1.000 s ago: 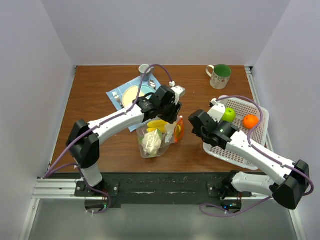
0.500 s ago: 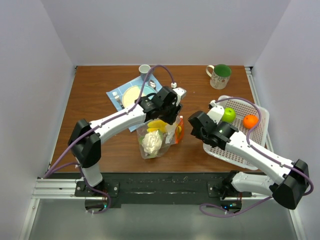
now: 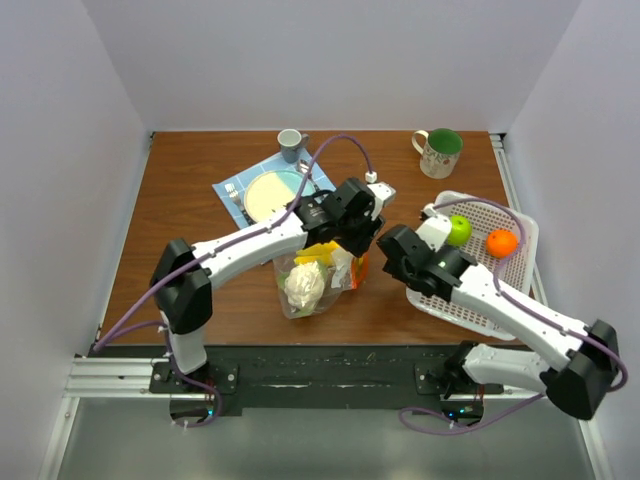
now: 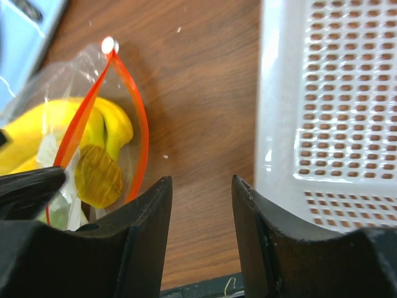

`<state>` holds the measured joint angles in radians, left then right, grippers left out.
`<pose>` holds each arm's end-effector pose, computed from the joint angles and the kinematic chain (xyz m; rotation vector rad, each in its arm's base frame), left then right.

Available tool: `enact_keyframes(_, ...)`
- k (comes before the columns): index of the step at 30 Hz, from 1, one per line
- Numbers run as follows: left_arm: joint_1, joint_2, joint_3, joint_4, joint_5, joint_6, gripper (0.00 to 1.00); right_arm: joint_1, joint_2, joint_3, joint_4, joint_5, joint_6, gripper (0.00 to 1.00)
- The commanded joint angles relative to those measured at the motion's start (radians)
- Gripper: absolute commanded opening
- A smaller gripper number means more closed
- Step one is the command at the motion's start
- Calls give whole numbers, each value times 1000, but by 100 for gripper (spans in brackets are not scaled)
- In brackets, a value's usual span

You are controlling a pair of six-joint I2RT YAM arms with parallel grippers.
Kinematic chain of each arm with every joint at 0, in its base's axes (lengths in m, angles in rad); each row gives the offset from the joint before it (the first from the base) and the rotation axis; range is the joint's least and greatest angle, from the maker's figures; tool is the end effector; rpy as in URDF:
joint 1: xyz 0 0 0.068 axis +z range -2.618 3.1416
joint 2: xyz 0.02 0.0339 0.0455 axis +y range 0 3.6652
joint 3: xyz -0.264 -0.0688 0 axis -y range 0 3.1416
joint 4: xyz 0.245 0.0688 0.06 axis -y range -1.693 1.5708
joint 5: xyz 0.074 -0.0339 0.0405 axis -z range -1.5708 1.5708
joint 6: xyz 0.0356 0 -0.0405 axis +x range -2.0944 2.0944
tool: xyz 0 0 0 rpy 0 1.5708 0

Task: Place the food in the zip-top bag and seal the zipper
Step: Adjust the zipper food storage bag at the center of the board.

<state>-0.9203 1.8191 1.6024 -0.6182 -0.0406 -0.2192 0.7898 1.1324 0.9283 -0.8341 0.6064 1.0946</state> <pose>0.2498 -0.3259 0.2941 0.8268 2.3173 -0.4696 0.1640 0.1366 0.2727 0.5551 2.2927 0.0862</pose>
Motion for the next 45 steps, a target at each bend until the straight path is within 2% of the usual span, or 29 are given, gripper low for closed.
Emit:
enact_keyframes(1, -18, 54, 63, -21, -45, 32, 55, -6, -146, -37, -71, 110, 77, 49)
enact_keyframes(5, -40, 98, 83, -37, -131, 37, 55, -7, -143, -57, -42, 70, 57, 49)
enact_keyframes(8, -49, 108, 80, -38, -205, 32, 47, -8, -79, -45, 1, 17, 31, 48)
enact_keyframes(11, -49, 97, 74, -37, -232, 26, 24, -8, -8, -20, 55, -34, -1, 48)
enact_keyframes(12, -49, 83, 71, -34, -240, 23, 11, -8, 9, -13, 69, -42, -7, 48)
enact_keyframes(14, -49, 69, 68, -32, -248, 18, 0, -8, 43, 4, 84, -56, -22, 49)
enact_keyframes(23, -35, -50, 22, -3, -246, -28, 0, -29, 98, 43, 174, -123, -24, 51)
enact_keyframes(33, 58, -179, -110, 100, -85, -91, 0, -89, 72, -43, 335, -250, 83, 49)
enact_keyframes(45, 123, -256, -148, 141, 25, -129, 0, -92, 64, -148, 547, -301, 185, 47)
